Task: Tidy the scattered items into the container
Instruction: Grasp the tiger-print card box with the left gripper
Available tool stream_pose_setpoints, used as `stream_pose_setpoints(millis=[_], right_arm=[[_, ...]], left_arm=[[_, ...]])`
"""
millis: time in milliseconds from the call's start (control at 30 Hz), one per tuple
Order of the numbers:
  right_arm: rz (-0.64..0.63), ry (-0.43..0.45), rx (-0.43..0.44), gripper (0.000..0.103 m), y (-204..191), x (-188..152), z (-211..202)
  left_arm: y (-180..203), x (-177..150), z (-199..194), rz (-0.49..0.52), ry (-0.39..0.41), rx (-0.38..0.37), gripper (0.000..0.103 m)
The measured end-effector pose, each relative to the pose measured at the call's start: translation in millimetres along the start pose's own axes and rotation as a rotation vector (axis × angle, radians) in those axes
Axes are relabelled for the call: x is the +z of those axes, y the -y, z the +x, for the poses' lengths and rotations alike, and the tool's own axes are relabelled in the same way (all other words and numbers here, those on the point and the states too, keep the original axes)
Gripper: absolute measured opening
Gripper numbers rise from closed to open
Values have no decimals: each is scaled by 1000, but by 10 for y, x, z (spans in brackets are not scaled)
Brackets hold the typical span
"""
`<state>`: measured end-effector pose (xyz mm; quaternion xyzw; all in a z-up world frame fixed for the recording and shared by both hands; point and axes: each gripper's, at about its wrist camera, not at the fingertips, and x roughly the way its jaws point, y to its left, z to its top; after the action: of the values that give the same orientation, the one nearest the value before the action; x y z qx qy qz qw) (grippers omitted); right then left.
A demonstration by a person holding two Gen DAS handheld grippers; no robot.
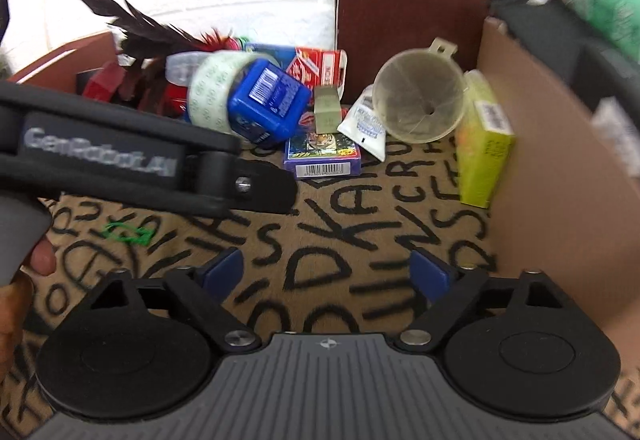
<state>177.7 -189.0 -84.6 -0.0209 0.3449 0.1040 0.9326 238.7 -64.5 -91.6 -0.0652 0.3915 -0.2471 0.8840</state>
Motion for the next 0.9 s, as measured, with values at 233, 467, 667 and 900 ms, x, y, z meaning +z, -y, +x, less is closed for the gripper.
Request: stream_pose_setpoints(millis=[233,467,667,900], right_arm=[[3,30,20,80,83,272,411],[-66,60,13,74,18,372,595],[-101,79,16,68,-85,385,603],[-97,81,17,75,-124,437,669]], left_arm=[[-182,176,344,-12,-22,-50,71],[-234,266,498,-17,-17,-66,64],[-238,308,481,-3,-26,-55,61],[-285,368,517,-2,-56,-56,57]])
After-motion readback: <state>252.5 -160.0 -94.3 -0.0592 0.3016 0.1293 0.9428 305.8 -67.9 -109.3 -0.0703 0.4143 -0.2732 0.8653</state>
